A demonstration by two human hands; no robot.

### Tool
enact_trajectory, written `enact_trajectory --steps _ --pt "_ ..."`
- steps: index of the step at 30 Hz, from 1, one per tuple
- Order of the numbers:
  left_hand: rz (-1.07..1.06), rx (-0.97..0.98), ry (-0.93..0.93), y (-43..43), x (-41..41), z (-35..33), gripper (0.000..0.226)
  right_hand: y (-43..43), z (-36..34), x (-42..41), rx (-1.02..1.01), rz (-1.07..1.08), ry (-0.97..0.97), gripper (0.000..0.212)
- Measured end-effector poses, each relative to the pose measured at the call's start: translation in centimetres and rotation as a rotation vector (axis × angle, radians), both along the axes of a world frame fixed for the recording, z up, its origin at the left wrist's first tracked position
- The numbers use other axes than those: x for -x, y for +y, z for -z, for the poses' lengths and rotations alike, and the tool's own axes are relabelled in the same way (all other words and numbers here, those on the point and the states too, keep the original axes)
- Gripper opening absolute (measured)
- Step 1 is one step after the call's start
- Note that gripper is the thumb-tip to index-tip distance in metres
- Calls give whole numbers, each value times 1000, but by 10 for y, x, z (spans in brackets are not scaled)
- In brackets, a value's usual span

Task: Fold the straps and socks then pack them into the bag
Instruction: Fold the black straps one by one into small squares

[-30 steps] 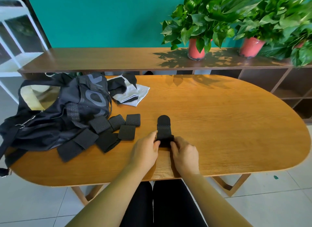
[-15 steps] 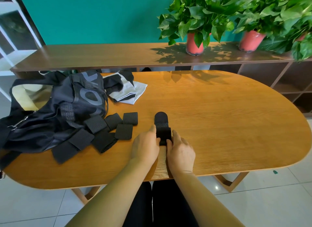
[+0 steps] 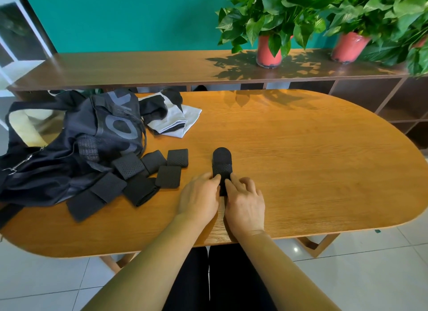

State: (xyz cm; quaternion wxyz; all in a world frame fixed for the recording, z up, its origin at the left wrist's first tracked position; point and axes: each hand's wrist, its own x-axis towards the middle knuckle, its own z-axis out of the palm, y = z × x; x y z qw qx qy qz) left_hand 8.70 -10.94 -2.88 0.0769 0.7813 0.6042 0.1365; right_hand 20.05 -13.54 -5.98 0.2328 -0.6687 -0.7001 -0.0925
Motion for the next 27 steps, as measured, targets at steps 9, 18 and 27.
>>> enact_trajectory --steps 9,18,27 --pt "136 18 133 7 8 -7 44 5 -5 -8 75 -91 -24 32" --pt "270 86 57 -1 31 -14 53 -4 -23 -30 78 -274 82 42" --pt "242 115 -40 -15 43 -18 52 -11 -25 -39 160 -406 102 37"
